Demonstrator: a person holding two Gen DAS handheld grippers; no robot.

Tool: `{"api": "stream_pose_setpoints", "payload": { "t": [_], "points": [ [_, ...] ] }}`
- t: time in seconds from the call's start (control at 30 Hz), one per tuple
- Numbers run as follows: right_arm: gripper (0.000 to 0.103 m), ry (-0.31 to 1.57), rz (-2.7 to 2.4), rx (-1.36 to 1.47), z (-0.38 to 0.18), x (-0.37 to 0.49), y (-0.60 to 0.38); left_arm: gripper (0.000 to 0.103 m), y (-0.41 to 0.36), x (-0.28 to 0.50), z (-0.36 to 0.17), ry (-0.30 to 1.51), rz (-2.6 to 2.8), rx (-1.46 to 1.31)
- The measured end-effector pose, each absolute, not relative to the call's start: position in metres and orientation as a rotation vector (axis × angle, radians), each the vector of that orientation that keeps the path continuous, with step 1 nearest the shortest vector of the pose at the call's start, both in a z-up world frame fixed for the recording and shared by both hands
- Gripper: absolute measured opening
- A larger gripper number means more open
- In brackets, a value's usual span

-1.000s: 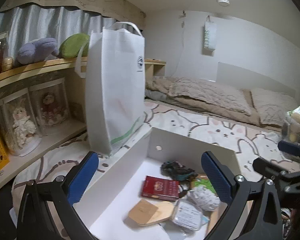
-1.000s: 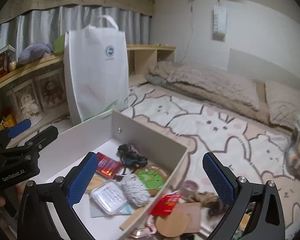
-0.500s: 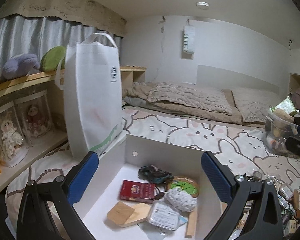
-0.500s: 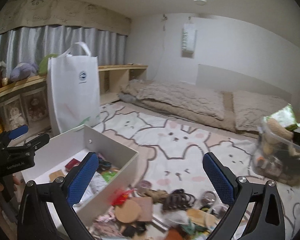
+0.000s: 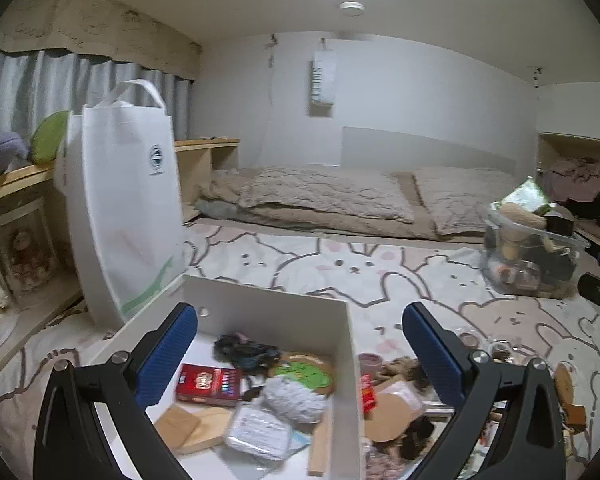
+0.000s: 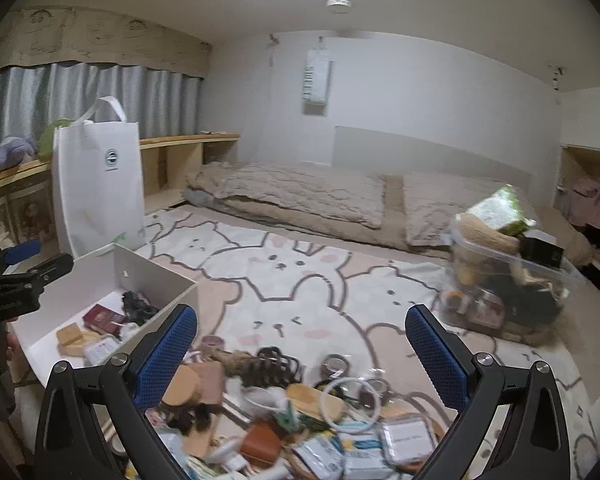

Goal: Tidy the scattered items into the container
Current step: 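Withdraw both open tools from the box back toward the scattered items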

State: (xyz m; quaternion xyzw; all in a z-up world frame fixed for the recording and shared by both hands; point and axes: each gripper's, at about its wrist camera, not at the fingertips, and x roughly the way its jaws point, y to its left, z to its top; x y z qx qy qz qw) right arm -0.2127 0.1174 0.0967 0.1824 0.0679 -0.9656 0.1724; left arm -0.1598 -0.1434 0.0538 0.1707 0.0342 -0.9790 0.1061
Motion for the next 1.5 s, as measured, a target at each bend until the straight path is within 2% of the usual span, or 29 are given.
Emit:
{"api": "stream_pose_setpoints", "payload": {
  "t": [0.23,0.9,1.5],
  "points": [
    [0.103,0.103,-2.834,0.475,0.094,-0.202,0.157,0.103,-0.126,-0.161,0.059,0.138,-2.947,0.458],
    [0.103,-0.125,-2.915,0.402,0.083,-0.188,0.206,0.103,-0.084,-0.163,0.059,0.08,-3.031,0.422],
    [0.103,-0.137,-3.039,0.541,0.053,-0.201,0.233,0.103,-0.053,-0.173,0.046,0.057,-3.119,0.47]
  ]
}}
